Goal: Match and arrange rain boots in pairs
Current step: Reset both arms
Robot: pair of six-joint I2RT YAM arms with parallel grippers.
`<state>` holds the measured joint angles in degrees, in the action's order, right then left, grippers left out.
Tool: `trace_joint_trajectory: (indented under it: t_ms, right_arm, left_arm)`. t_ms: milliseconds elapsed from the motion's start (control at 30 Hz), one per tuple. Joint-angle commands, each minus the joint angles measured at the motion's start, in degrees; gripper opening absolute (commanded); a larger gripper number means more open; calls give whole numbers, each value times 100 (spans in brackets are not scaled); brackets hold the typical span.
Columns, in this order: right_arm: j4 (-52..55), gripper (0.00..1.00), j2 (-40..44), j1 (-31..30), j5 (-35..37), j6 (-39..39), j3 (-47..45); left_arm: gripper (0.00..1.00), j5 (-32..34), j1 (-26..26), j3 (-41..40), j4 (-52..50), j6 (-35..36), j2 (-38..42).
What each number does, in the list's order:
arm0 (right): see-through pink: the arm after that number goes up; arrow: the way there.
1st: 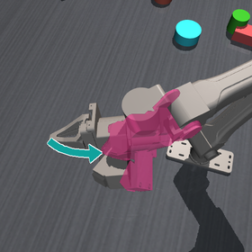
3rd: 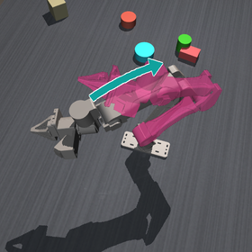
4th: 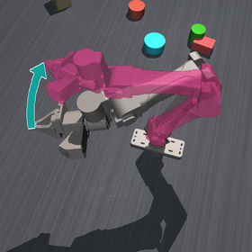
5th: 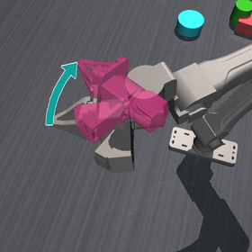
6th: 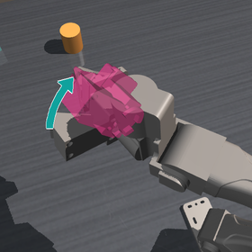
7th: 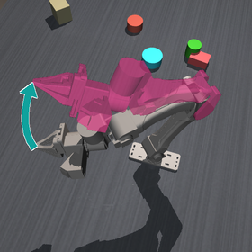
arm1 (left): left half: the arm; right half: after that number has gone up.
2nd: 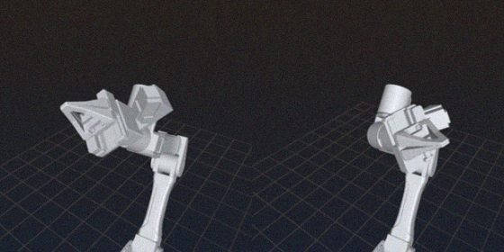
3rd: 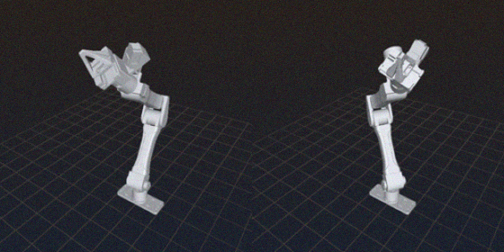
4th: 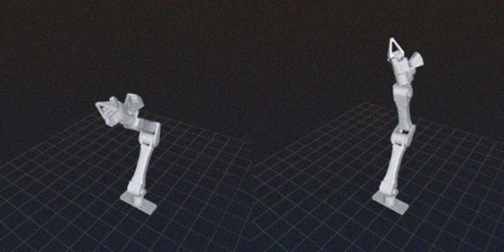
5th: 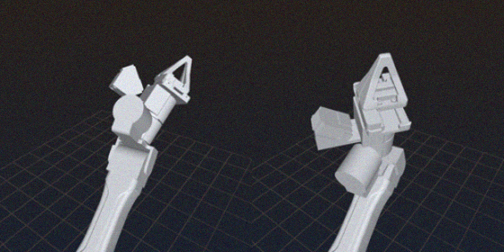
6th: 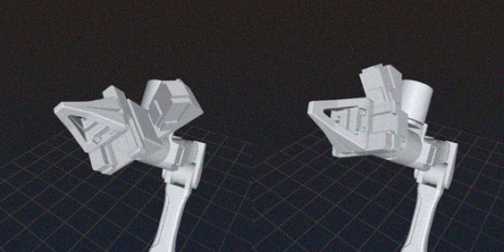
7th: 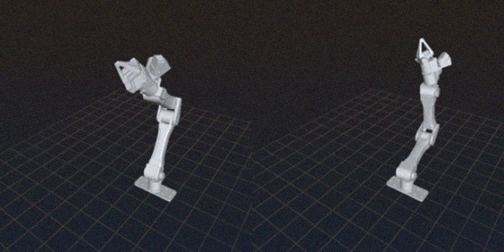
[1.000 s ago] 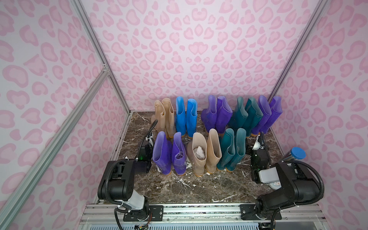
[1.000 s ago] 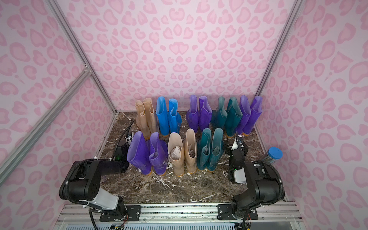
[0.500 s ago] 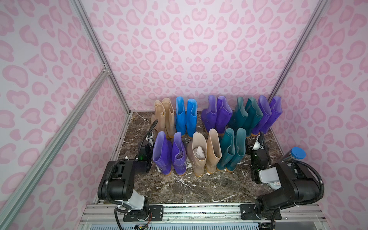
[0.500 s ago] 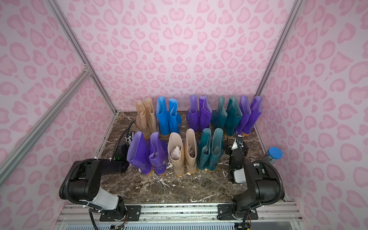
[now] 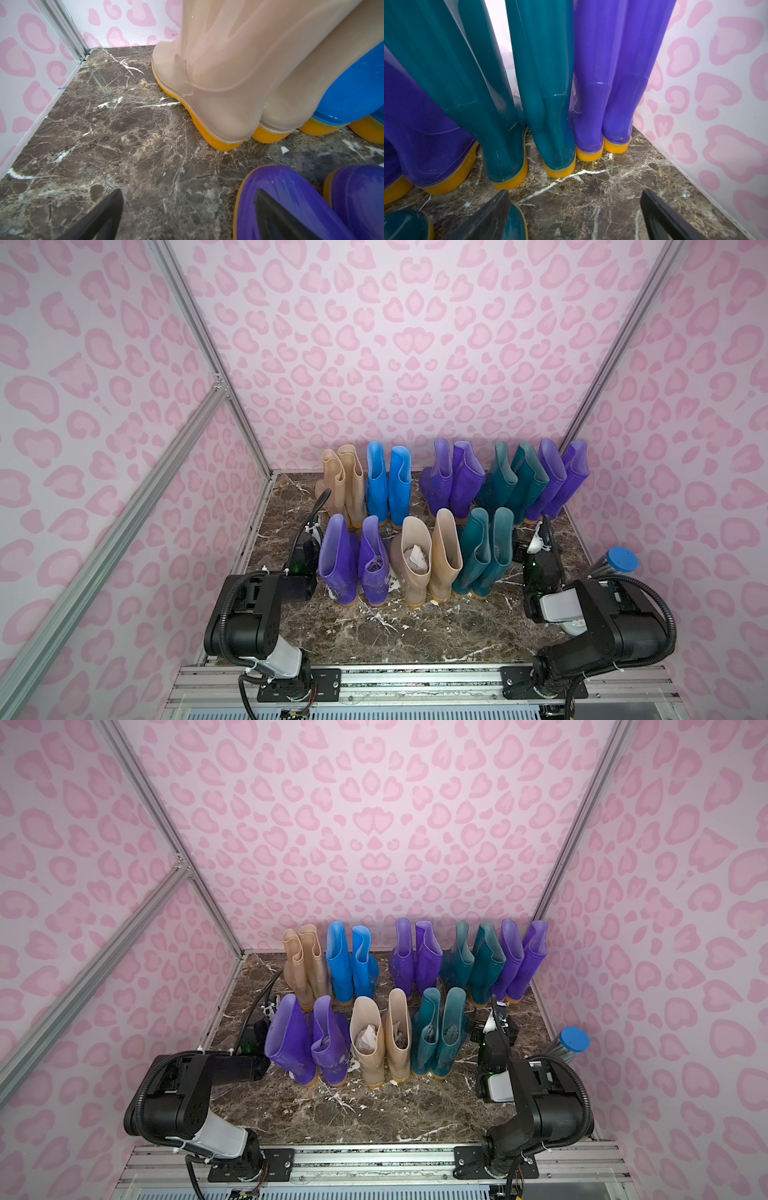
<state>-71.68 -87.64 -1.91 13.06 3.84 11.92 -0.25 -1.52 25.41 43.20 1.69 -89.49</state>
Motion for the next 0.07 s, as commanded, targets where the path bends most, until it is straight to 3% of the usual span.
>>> trace_joint_trajectory:
  t_ms: [0, 33]
  right_arm:
    - [-235, 100, -21, -3, 39, -40, 12]
    - [-235, 100, -25, -9, 39, -41, 12]
  left_arm:
    - [99, -1, 3, 15, 154, 34, 8]
    - [99, -3, 2, 6, 163, 34, 5]
